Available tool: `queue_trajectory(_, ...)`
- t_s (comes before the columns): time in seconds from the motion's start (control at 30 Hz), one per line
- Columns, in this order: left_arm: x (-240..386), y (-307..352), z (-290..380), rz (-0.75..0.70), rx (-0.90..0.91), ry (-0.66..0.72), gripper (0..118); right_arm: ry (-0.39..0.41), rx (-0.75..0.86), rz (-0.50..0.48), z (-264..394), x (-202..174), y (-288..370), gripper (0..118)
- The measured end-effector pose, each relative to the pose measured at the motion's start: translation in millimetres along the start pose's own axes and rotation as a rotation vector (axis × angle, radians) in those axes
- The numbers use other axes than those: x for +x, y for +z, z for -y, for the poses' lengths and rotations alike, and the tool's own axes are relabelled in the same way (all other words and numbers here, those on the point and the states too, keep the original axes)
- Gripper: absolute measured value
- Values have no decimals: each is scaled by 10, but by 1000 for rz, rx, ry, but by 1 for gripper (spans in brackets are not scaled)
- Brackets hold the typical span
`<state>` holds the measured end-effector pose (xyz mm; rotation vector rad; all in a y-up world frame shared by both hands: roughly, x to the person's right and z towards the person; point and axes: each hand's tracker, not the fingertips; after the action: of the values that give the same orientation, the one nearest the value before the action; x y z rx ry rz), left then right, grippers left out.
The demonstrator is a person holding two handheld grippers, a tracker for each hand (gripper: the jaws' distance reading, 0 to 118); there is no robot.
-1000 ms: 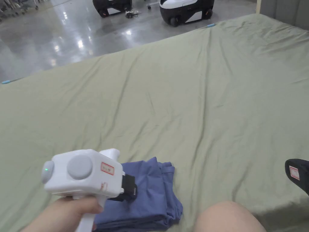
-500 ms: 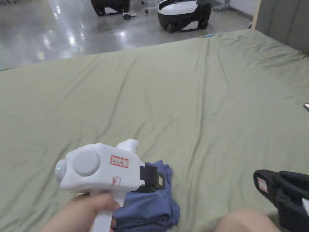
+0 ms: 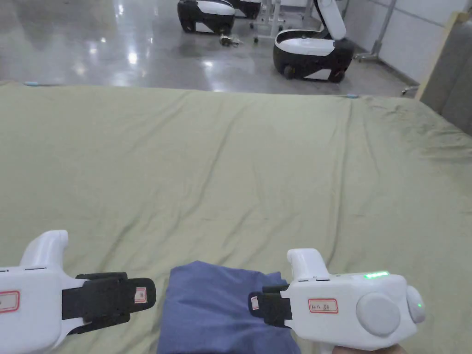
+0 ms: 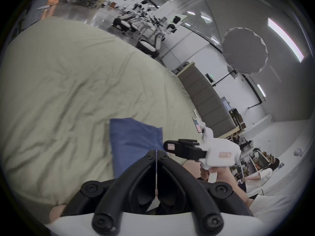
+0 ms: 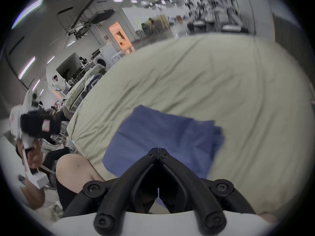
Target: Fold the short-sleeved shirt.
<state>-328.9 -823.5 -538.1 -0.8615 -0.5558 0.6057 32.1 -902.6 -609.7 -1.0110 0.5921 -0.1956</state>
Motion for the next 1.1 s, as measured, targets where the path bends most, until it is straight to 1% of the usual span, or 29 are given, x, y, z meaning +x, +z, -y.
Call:
queue_trajectory(0.03, -56, -1, 30, -5, -5, 1, 1, -16, -32, -24, -21, 45, -115, 0)
queue_trajectory(0.07, -94, -12, 44, -12, -10, 8, 0, -43, -51, -28, -33, 103, -198, 0)
queue_trajectory(0.1, -150, -40, 57, -12, -24, 23, 0, -92, -80, -1, -41, 192, -289, 0)
queue_trajectory(0.13, -155, -70, 76, -7, -34, 27, 0, -98, -83, 37, -39, 248, -322, 0)
queue_trajectory(0.17, -176, -118, 78, -6, -44, 29, 0, -97, -92, 36, -42, 318, -361, 0)
queue_trajectory(0.2, -185, -164, 69, -13, -66, 21, 1, -108, -103, 13, -34, 377, -371, 0)
queue_trajectory(0.23, -183, -225, 50, -25, -94, -5, 1, -143, -119, -35, -29, 449, -384, 0)
queue_trajectory(0.27, -167, -273, 32, -28, -90, -8, 1, -171, -125, -59, -36, 513, -383, 0)
queue_trajectory(0.33, -193, -415, -53, -7, -101, 2, 2, -174, -128, -54, -44, 561, -347, 0)
queue_trajectory(0.37, -222, -502, -96, 17, -128, 23, 9, -176, -130, -49, -39, 569, -336, 0)
queue_trajectory(0.4, -302, -596, -146, 24, -160, 48, 30, -176, -132, -46, -31, 576, -323, 0)
queue_trajectory(0.43, -351, -729, -191, 15, -181, 59, 69, -176, -132, -43, -23, 586, -311, 0)
queue_trajectory(0.47, -405, -858, -224, 27, -207, 74, 93, -176, -131, -41, -6, 567, -289, 0)
queue_trajectory(0.5, -453, -995, -244, 8, -251, 88, 108, -180, -130, -39, 6, 569, -278, 0)
queue_trajectory(0.53, -482, -1106, -240, -27, -288, 80, 110, -185, -128, -39, 17, 573, -266, 0)
queue_trajectory(0.63, -584, -1372, -254, -88, -312, 64, 110, -177, -119, -34, 60, 556, -232, 0)
queue_trajectory(0.67, -628, -1429, -239, -79, -317, 81, 108, -175, -117, -34, 72, 562, -221, 0)
queue_trajectory(0.7, -676, -1472, -238, -60, -328, 103, 101, -174, -115, -35, 81, 570, -212, 0)
queue_trajectory(0.73, -722, -1526, -236, -17, -328, 148, 82, -175, -114, -38, 89, 570, -201, 0)
queue_trajectory(0.77, -760, -1564, -226, 1, -316, 181, 57, -177, -112, -41, 96, 579, -194, 0)
queue_trajectory(0.8, -780, -1596, -199, -35, -294, 200, 39, -178, -110, -43, 108, 584, -182, 0)
queue_trajectory(0.83, -777, -1627, -187, -46, -296, 194, 38, -178, -109, -43, 114, 581, -175, 0)
queue_trajectory(0.9, -714, -1605, -157, -53, -288, 140, 34, -164, -110, -31, 115, 556, -146, 0)
queue_trajectory(0.97, -659, -1531, -163, -52, -280, 109, 26, -137, -107, -15, 114, 503, -96, 0)
queue_trajectory(1.03, -598, -1429, -205, -45, -270, 96, 25, -109, -104, 9, 88, 460, -45, 0)
queue_trajectory(1.07, -555, -1363, -233, -35, -264, 79, 23, -81, -91, 25, 77, 408, 4, 0)
queue_trajectory(1.1, -517, -1300, -265, -30, -259, 57, 23, -65, -79, 26, 67, 358, 57, 0)
